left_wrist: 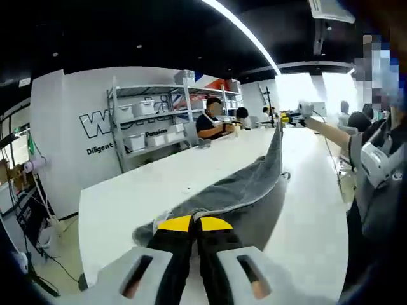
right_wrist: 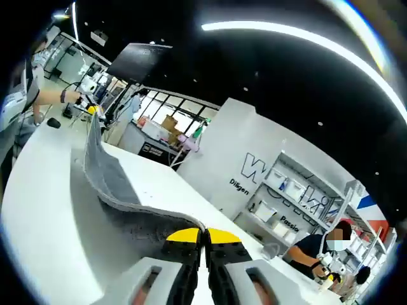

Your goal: Fold the towel on the table until its edges align and the towel forms a compact rectangular stack.

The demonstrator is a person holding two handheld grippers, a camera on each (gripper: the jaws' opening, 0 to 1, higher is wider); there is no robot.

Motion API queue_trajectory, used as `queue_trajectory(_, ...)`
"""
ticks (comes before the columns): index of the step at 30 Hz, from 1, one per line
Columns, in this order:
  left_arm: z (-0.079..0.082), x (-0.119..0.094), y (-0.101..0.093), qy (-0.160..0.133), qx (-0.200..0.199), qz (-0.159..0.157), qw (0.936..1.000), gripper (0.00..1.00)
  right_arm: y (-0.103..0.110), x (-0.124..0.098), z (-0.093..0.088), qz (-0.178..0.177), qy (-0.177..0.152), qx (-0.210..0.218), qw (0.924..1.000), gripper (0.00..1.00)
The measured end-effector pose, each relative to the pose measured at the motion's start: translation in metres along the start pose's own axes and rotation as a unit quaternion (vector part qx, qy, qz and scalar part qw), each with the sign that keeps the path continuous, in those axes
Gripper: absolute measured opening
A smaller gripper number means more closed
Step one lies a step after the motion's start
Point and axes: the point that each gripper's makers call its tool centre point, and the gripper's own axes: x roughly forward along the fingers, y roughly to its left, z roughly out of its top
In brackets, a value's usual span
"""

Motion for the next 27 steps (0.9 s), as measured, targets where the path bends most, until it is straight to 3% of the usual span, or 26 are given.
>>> queue_trajectory(4,-0.037,-0.020,-0.036,0.031,0.021,-0.033,0.9988,0.04,0.036,-0.022,-0.028,0.046,0.009,0.009,0.9989,0.02)
queue_trajectory(9,-0.072,-0.047,-0.055,0.056,0.015,-0.049,0.9971,0.04,0.068,-0.041,-0.058,0.077,0.021,0.030,0.9964,0.02)
queue_trajectory(14,-0.091,-0.073,-0.068,0.062,0.008,-0.050,0.9968,0.04,0.091,-0.059,-0.083,0.104,0.042,0.048,0.9925,0.02)
queue_trajectory(20,-0.109,-0.090,-0.087,0.064,-0.004,-0.060,0.9961,0.04,0.130,-0.075,-0.089,0.151,0.041,0.075,0.9849,0.02)
queue_trajectory(27,-0.126,-0.100,-0.122,0.100,0.018,-0.092,0.9906,0.04,0.150,-0.085,-0.091,0.182,0.051,0.076,0.9791,0.02)
